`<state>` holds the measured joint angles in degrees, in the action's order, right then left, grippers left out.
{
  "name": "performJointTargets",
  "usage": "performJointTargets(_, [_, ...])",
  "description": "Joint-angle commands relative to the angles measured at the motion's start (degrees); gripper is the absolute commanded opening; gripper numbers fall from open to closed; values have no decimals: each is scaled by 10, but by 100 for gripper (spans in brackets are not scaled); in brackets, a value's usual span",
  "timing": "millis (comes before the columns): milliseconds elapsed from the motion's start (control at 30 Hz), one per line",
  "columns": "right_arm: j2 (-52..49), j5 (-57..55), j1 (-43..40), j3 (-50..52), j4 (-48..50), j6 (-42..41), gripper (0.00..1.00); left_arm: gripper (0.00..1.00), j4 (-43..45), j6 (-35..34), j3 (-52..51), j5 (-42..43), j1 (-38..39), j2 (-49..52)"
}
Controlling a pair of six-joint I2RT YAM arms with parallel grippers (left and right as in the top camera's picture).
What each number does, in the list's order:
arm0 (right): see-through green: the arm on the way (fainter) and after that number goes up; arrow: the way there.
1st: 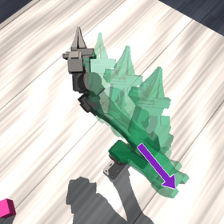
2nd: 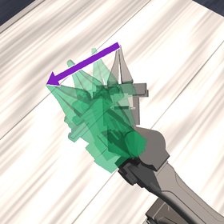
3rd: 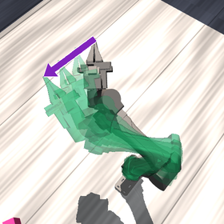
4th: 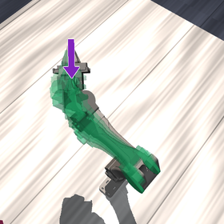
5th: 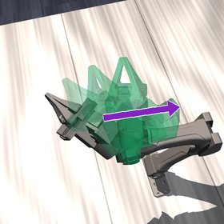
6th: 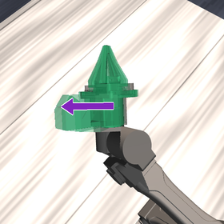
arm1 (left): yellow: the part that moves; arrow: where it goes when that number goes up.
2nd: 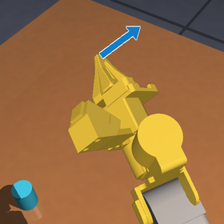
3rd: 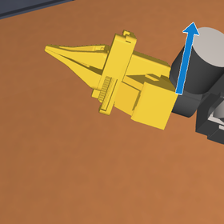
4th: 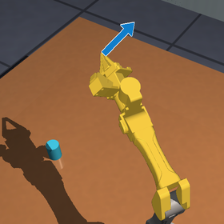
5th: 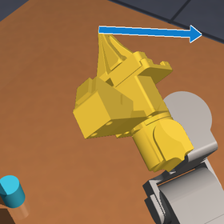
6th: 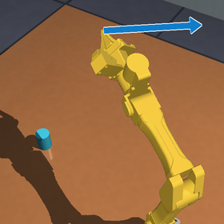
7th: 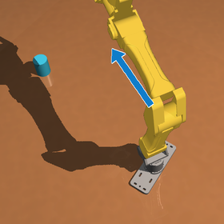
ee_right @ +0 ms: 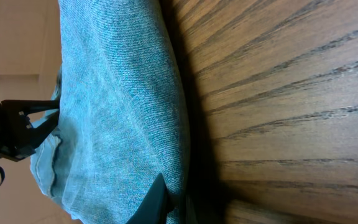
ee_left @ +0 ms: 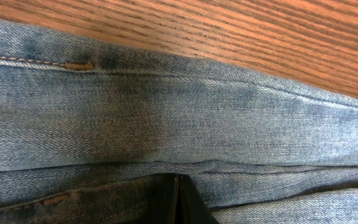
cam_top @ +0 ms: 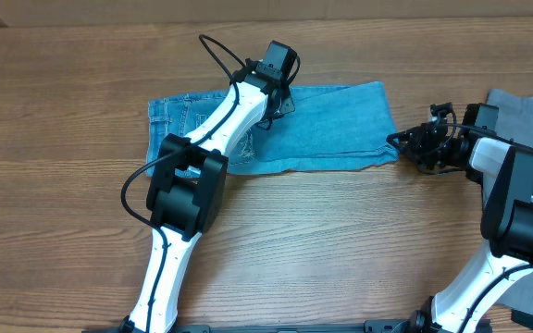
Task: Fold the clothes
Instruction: 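Lift the right end of the jeans with the right gripper and fold leftward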
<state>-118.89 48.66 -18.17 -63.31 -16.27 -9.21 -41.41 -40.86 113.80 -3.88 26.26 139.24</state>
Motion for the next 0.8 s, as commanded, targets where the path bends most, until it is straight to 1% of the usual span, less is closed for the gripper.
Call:
performJointTargets(0, [-1, 4, 10, 1, 8, -17, 4, 4, -4, -1, -13, 7, -7, -4])
performJointTargets(133, [13, 0, 22, -14, -10, -10, 4, 4, -30, 45, 46, 6, -13, -41])
performJointTargets(200, [30, -7, 27, -18, -12, -6, 4, 4, -43, 65, 75, -11, -16, -69])
performJointTargets(300, [67, -45, 40, -25, -21, 6, 4, 4, -68, 80, 115, -54, -28, -116])
performJointTargets(367, [92, -73, 50, -36, -30, 11, 4, 4, -83, 97, 137, -57, -42, -150])
performJointTargets(433, [114, -82, 62, -55, -50, 36, 4, 4, -104, 102, 151, -57, -61, -185])
performJointTargets(567, [129, -96, 99, -130, -141, 108, 4, 4, -153, 102, 155, -55, -117, -252])
performJointTargets(667, [129, -130, 146, -197, -223, 189, 4, 4, -188, 102, 155, -55, -165, -280])
performJointTargets(767, [129, -182, 200, -253, -281, 232, 4, 4, -220, 102, 155, -53, -213, -290])
